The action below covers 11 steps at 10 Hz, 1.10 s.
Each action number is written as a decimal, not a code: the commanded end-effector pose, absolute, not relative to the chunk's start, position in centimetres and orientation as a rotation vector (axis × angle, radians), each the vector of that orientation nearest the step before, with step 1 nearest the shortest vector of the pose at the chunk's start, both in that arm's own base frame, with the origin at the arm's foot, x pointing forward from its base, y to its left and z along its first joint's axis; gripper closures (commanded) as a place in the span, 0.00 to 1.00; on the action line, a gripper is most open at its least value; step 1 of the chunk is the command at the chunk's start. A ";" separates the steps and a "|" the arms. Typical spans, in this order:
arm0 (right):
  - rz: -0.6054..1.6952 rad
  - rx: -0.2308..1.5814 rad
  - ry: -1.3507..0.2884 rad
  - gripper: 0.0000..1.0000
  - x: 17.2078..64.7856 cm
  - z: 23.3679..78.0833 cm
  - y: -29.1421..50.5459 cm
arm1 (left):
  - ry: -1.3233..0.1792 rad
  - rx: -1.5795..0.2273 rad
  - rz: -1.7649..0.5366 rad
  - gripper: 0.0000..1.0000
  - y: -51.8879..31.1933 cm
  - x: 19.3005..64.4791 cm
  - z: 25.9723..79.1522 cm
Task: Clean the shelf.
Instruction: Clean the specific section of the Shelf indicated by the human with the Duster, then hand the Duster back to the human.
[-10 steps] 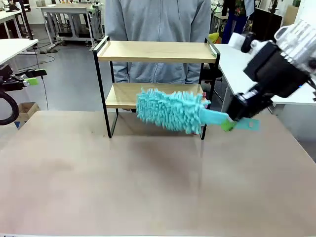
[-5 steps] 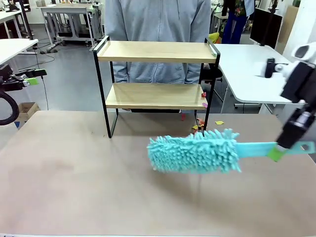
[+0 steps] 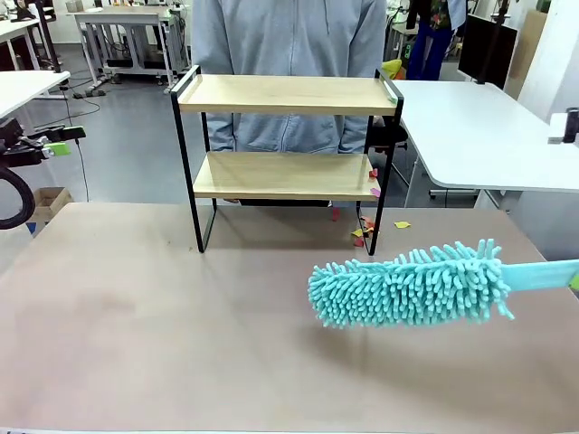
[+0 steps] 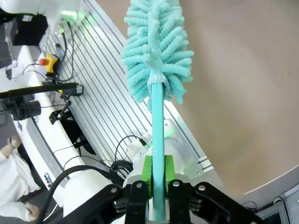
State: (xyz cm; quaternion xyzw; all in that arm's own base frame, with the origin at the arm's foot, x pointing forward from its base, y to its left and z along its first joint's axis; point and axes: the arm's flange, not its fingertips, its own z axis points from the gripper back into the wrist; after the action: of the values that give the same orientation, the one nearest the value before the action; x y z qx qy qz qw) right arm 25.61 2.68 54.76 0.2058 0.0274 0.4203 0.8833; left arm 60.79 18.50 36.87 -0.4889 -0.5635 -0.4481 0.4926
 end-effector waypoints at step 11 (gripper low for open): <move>0.864 0.406 0.068 0.87 25.1 54.8 3.7 | -1.366 -1.184 -1.098 0.00 18.4 60.6 37.2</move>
State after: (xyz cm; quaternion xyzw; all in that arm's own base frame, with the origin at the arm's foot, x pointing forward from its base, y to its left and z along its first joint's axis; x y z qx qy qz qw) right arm 25.42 3.70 54.66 0.1893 0.0344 0.4224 0.8858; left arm 60.79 18.50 36.87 -0.4889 -0.5635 -0.4481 0.4926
